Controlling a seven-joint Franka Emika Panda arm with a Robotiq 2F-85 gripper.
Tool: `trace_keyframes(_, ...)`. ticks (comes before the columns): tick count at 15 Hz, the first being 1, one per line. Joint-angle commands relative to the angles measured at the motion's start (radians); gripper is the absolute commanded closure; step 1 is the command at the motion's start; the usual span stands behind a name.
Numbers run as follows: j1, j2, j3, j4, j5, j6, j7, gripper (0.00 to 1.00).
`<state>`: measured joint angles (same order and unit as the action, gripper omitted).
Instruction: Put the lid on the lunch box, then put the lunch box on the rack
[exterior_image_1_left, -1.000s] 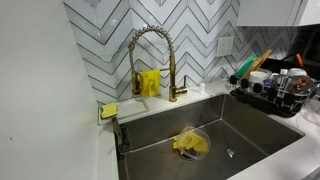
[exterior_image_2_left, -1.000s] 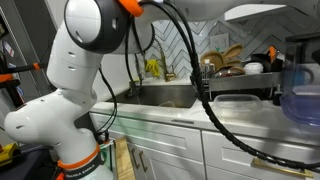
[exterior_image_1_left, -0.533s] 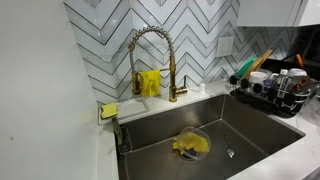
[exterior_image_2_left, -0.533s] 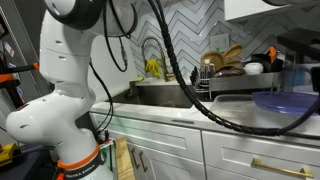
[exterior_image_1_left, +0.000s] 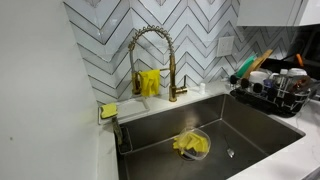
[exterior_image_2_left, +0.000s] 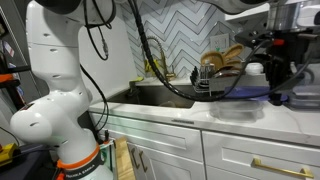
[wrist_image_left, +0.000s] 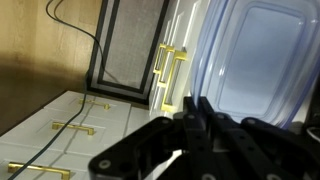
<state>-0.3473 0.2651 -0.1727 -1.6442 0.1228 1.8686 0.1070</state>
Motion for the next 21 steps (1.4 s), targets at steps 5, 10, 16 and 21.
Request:
trace_keyframes(5,0.058,-0.059,-0.025,-0.080,0.004,0.013,0.029,0.92)
trace_keyframes(10,0.073,-0.089,-0.023,-0.139,-0.009,0.058,0.025,0.98)
trace_keyframes(16,0.093,-0.101,-0.029,-0.202,-0.023,0.130,0.041,0.98)
trace_keyframes(21,0.094,-0.115,-0.030,-0.258,-0.001,0.205,0.044,0.98)
